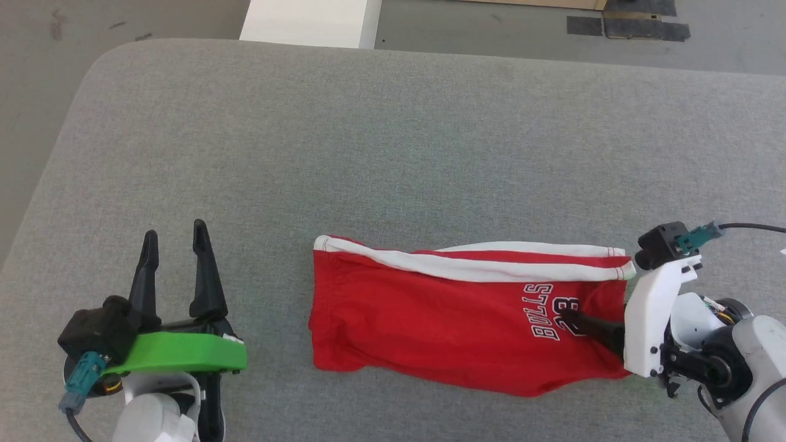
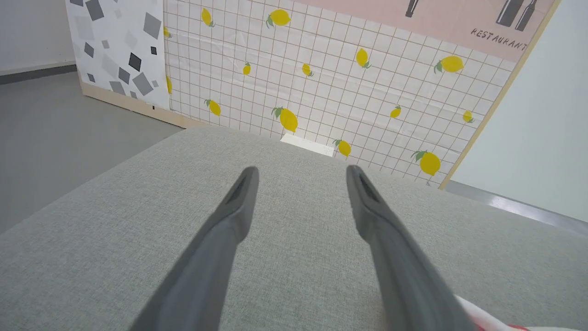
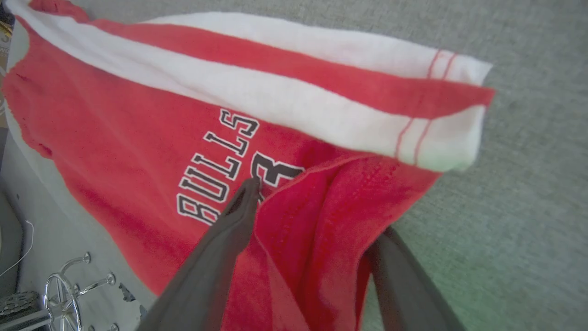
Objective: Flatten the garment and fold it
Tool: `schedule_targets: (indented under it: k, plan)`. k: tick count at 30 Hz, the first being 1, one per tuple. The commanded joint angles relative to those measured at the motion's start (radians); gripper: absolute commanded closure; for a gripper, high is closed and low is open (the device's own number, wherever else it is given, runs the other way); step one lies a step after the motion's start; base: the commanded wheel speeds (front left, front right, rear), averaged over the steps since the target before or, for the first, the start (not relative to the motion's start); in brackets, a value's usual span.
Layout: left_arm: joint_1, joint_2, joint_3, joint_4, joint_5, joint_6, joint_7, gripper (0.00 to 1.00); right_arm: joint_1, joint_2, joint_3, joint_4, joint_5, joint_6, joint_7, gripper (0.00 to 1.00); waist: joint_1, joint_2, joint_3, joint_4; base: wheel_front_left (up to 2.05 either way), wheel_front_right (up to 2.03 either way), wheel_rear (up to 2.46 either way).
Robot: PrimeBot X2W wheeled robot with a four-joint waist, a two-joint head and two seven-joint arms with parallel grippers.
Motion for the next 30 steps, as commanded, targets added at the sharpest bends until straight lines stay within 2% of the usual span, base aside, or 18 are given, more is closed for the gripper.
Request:
schedule_targets:
  k: [1,14,22,25,30]
  plan:
    - [-0.012,-0.007,0.006,0.003,0.008,-0.006,-0.005,0.0,0.005,0.0,0.017,0.029,-0.004,-0.002,0.0,1.0,0.0,0.0,-0.001,0.0,0.0,0.0,0.0]
    - [-0.008,-0.028,0.016,0.01,0.028,-0.032,-0.005,0.0,0.001,-0.05,-0.051,0.065,-0.009,-0.002,-0.022,1.0,0.0,0.0,-0.013,-0.015,0.0,0.0,0.0]
    - [-0.012,-0.033,0.006,0.012,0.034,-0.046,-0.005,0.0,0.037,-0.106,-0.219,0.118,-0.06,-0.002,-0.014,1.0,0.0,0.0,-0.014,-0.027,0.0,0.0,0.0]
    - [-0.012,-0.034,0.004,0.02,0.035,-0.05,-0.005,0.0,0.045,-0.107,-0.3,0.149,-0.119,-0.002,0.0,1.0,0.0,0.0,-0.017,-0.031,0.0,0.0,0.0]
    - [-0.006,-0.035,0.004,0.033,0.04,-0.053,-0.005,0.0,0.046,-0.095,-0.424,0.178,-0.29,-0.002,0.029,1.0,0.0,0.0,-0.027,-0.039,0.0,0.0,0.0]
